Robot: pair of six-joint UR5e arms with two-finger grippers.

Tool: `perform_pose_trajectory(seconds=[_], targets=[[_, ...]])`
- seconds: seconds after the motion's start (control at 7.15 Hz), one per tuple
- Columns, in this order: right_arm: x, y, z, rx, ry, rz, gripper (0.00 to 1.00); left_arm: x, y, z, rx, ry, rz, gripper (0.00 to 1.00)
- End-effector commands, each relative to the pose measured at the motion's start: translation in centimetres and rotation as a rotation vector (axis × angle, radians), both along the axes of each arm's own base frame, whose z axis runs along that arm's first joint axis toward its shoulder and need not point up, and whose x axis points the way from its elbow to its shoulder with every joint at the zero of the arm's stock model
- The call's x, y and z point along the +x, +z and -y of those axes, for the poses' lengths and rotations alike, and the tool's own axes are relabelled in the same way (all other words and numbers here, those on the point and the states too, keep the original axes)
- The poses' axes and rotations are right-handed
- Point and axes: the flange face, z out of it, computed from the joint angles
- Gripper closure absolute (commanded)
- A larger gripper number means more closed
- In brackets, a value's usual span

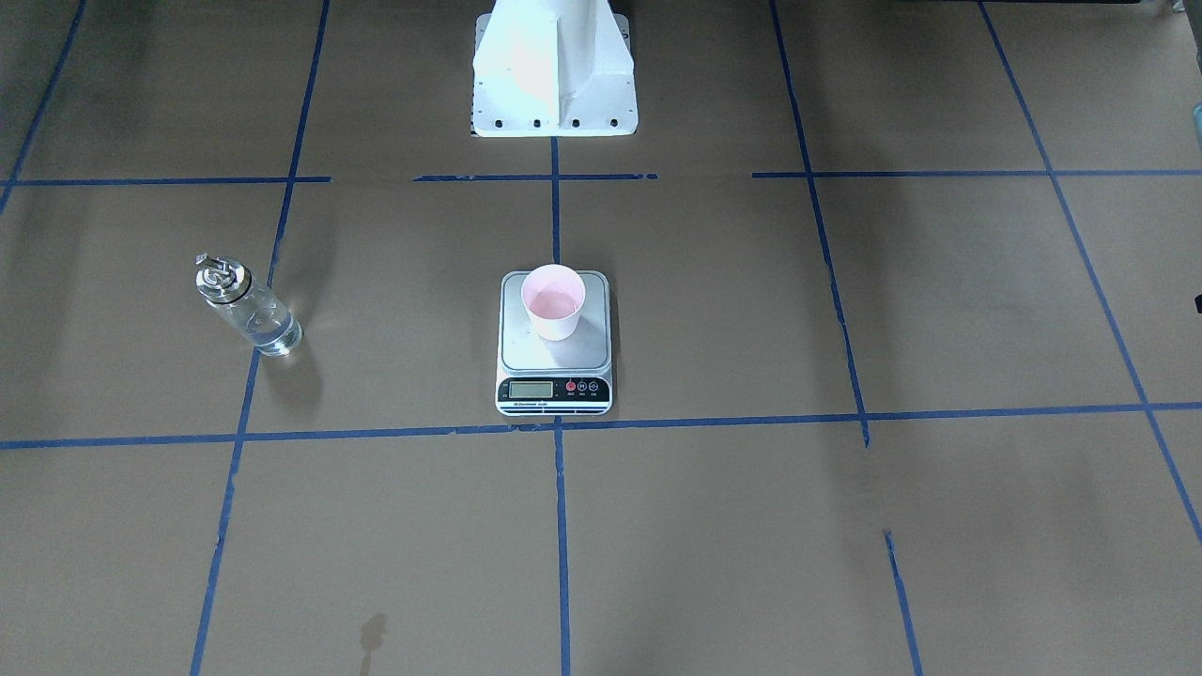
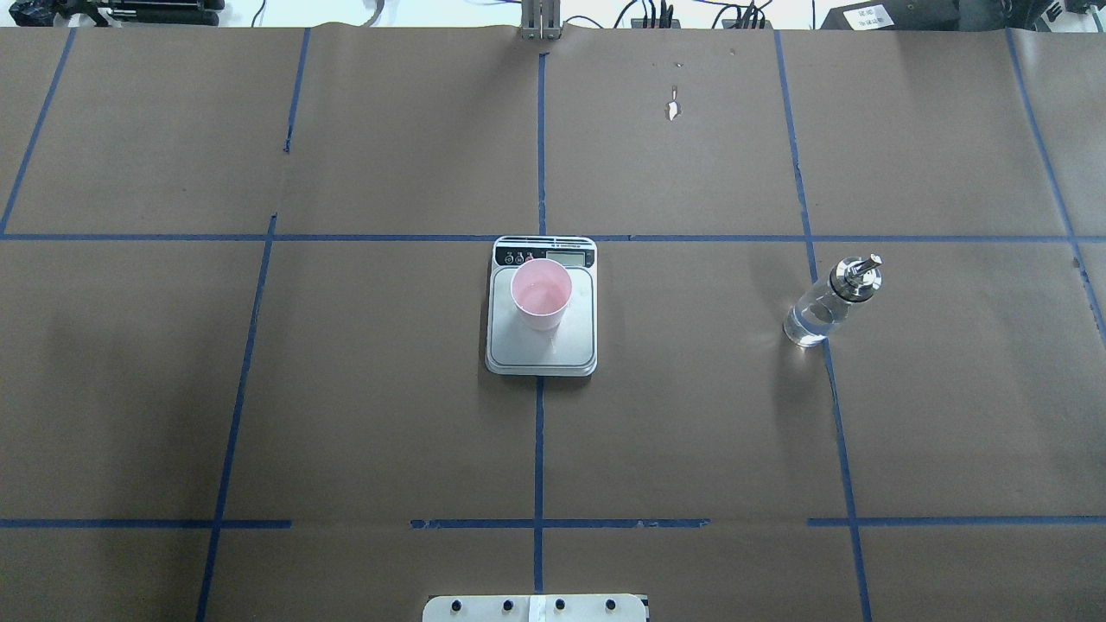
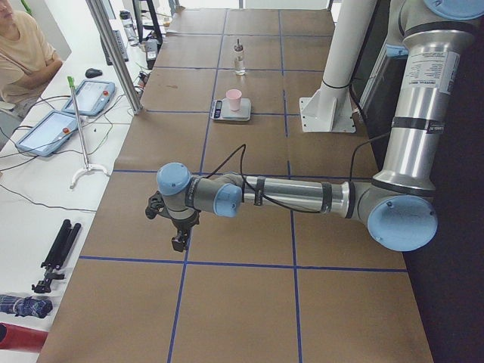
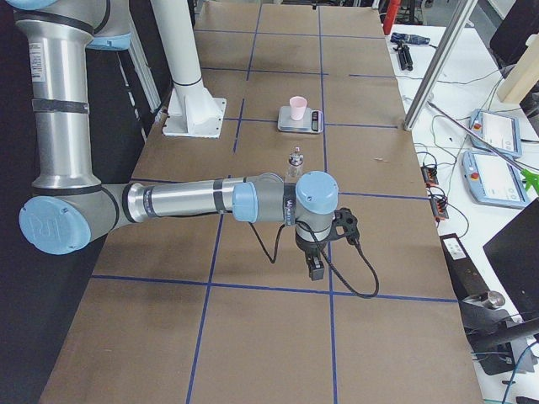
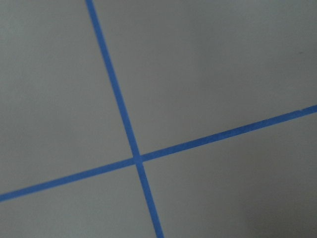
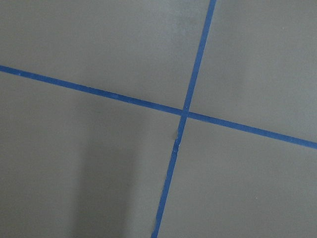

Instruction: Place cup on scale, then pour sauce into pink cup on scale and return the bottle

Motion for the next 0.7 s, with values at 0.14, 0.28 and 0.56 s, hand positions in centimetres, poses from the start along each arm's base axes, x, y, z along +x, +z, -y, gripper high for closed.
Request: perform_pose_trajectory(seconds=[0.14,0.28,0.56], targets=[[-0.3,2.8,-5.2,0.054,0.008,-0.005,0.00,-0.6,-4.1,-1.9,0.003,-0.055,-0.088,0.00],[-0.3,3.7,-6.1,0.049,0.008,-0.005,0.00,-1.7,-3.3,-4.2,-0.003,-0.066,-0.094,0.00],[-0.4,4.8,-7.4,0.020,0.006,0.011,0.00,-1.6,-3.7,-4.3,0.006,-0.061,-0.095,0.00]])
